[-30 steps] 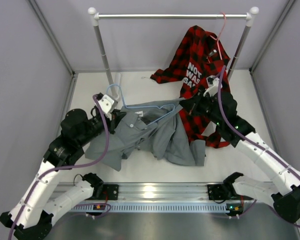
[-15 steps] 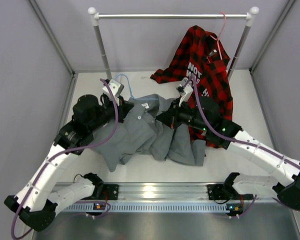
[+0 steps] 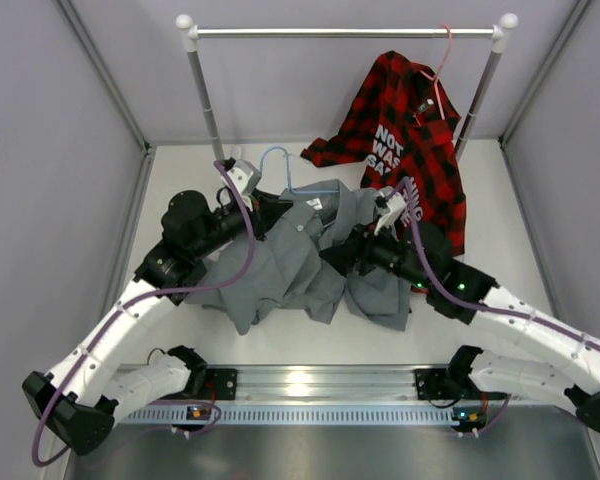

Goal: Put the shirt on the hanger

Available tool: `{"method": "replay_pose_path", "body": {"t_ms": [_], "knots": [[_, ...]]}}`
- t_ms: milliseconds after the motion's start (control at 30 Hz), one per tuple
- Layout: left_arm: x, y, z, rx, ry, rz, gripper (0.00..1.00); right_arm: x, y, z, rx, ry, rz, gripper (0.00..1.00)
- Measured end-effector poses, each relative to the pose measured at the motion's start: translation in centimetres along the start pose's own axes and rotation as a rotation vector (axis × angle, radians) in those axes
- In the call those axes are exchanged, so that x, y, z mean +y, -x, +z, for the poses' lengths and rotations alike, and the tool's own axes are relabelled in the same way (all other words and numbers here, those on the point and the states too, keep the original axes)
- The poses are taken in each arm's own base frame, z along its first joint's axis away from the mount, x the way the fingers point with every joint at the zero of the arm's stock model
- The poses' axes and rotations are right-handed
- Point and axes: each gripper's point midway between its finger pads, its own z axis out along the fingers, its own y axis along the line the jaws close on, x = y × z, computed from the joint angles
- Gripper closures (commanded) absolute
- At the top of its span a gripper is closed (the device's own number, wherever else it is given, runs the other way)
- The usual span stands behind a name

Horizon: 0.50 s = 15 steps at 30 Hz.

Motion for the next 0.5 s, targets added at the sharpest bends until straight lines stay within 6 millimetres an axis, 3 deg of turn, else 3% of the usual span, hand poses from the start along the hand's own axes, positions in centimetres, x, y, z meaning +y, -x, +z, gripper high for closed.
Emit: {"method": "replay_pose_path", "body": {"t_ms": [67, 233, 333, 433, 500], "knots": [[-0.1, 0.0, 0.0, 0.001, -0.017, 0.052, 1.00, 0.4, 0.8, -2.4, -0.019, 0.008, -0.031, 0.25], [-1.8, -0.8, -0.2, 0.027, -0.134, 0.117, 1.00, 0.7, 2.0, -9.9, -0.062, 0.025, -0.149, 0.09], [-3.2, -1.1, -0.4, 0.036, -0.217, 0.120, 1.00, 1.6, 3.5, -14.1, -0.092, 0.043, -0.209, 0.05], [-4.9, -1.5, -0.6, 0.048, -0.323, 0.102, 1.00, 4.0, 6.7, -16.7, -0.151, 0.103, -0.274, 0.04], [-6.5, -1.9, -0.6, 0.064, -0.410, 0.084, 1.00, 5.5, 8.1, -17.1, -0.156, 0.142, -0.318, 0.04]]}}
